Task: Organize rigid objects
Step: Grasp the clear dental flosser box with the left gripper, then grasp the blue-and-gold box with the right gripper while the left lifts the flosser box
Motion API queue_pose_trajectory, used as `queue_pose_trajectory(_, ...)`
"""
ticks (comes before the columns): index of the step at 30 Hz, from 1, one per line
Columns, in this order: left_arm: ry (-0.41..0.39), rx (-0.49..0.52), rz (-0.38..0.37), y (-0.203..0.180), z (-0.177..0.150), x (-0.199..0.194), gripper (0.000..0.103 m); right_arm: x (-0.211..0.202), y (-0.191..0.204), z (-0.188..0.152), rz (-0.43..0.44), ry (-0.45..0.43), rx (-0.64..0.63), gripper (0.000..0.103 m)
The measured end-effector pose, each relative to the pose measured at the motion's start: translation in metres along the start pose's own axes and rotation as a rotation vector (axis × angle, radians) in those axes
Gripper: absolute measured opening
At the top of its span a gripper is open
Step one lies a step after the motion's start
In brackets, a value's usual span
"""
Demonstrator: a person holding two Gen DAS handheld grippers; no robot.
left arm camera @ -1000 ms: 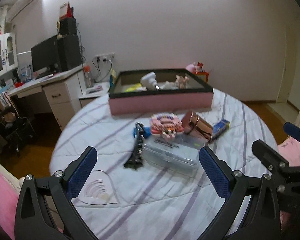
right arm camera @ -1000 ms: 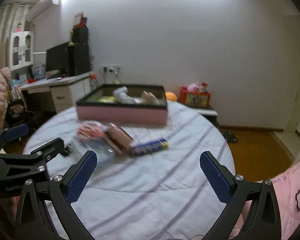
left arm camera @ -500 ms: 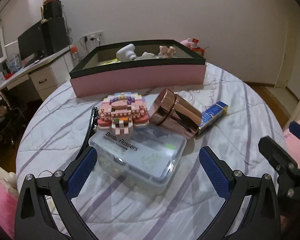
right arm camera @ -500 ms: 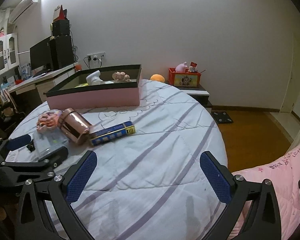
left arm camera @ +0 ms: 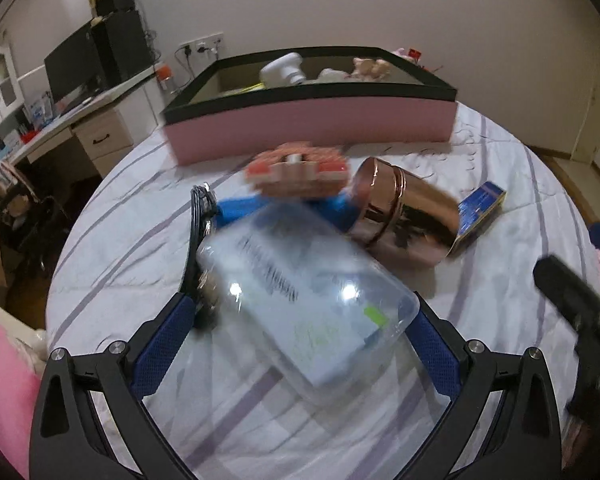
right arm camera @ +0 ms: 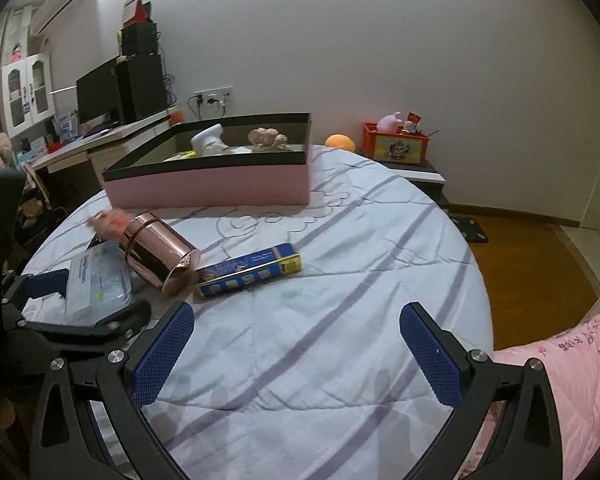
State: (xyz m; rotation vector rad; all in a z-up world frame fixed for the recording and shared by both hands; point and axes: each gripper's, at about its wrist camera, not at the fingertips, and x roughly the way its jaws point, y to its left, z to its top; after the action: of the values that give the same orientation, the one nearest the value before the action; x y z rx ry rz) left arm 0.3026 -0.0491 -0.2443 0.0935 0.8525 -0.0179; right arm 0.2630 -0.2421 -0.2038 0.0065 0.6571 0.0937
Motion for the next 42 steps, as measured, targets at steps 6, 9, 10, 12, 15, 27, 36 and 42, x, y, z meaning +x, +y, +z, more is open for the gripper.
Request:
queue_pose_trajectory(6,0.002,-0.039,0.057,0.045,-0.022,-0.013,0.103,0.005,0.011,0.000,0.010,0.023,-0.021,0.103)
queue_pose_trajectory(9,0.006,-0.086,0.012,0.060,-0.022,-0.012,0.103,0.009,0.012,-0.001,0.014,0.036,-0.014,0.103)
queue_pose_trajectory(10,0.009,-0.087,0.001,0.060,-0.021,-0.011,0.103,0.011,0.013,0.000,0.013,0.043,-0.013,0.103)
queue_pose_trajectory(12,0.000,-0.071,-0.022,0.057,-0.016,-0.009,0.103,0.014,0.014,0.001,0.006,0.052,-0.013,0.103)
queue_pose_trajectory(15,0.006,-0.002,-0.038,0.044,-0.005,-0.003,0.103,0.019,0.015,0.002,-0.003,0.073,-0.014,0.103)
queue_pose_trajectory(27,-0.025,0.092,-0.085,0.032,0.008,-0.001,0.064,0.046,0.015,0.013,-0.023,0.170,-0.035,0.103)
queue_pose_trajectory(36,-0.023,0.063,-0.089,0.045,-0.008,-0.012,0.065,0.082,0.029,0.030,0.026,0.257,-0.118,0.103)
queue_pose_trajectory(42,-0.001,0.048,-0.109,0.045,-0.005,-0.002,0.065,0.097,0.025,0.039,0.065,0.281,-0.133,0.103)
